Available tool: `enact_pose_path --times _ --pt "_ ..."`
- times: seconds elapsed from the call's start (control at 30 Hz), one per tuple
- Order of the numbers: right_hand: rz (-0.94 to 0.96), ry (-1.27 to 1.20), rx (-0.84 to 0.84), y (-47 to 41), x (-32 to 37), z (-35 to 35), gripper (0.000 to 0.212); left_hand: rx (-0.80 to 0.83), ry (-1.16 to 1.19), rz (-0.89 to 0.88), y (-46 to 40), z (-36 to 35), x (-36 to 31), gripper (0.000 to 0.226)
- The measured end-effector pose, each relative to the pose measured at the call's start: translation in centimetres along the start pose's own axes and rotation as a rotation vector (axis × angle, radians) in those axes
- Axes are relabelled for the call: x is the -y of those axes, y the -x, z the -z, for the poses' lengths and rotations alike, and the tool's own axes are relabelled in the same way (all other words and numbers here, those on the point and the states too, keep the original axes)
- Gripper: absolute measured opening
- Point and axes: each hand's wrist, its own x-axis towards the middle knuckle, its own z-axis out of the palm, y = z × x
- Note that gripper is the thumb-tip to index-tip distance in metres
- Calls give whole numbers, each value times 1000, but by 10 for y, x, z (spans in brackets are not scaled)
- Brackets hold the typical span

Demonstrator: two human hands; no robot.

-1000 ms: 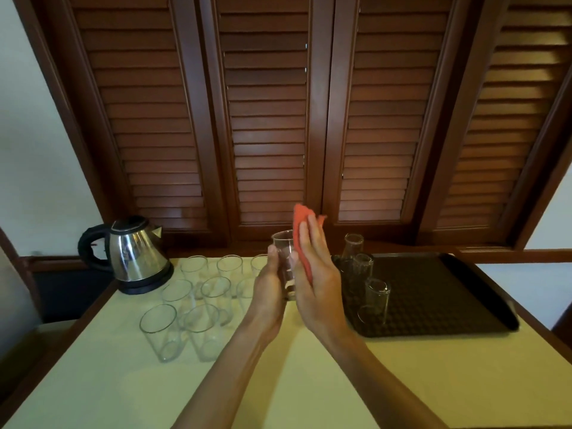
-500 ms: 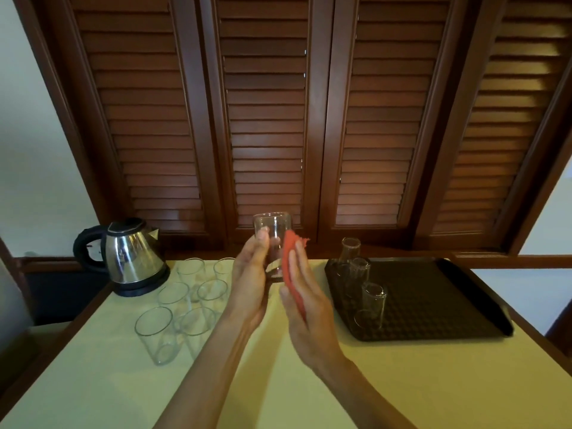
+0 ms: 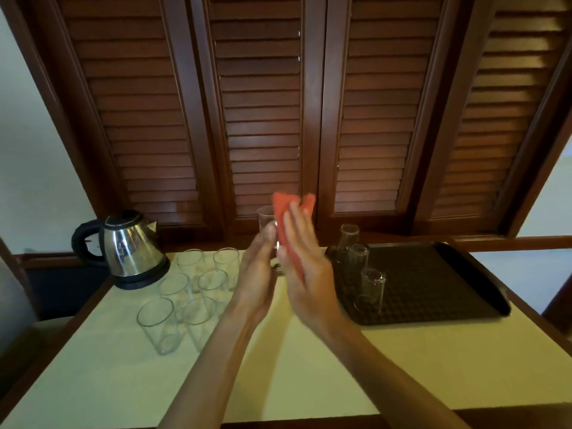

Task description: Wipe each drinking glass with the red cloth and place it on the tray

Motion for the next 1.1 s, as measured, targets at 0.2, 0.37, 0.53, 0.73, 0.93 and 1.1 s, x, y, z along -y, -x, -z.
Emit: enact_pose_path --times 0.2,0.37,0.53,0.73,0.93,1.1 --pt "-165 -97 -95 -3 -6 4 54 -42 -39 23 -2 3 10 44" --pt "41 85 46 21 0 -11 52 -37 39 129 -11 8 -2 60" --pt "-149 -74 -132 -3 0 2 52 63 -93 54 0 1 0 50" --pt "-47 -35 16 39 -6 -13 53 -23 -29 -34 -12 11 -2 48" --pt "-108 -14 -112 0 3 -5 52 1 -69 105 -8 4 12 51" --pt "-147 -237 -52 25 -13 -4 56 12 -47 -12 -20 10 2 59"
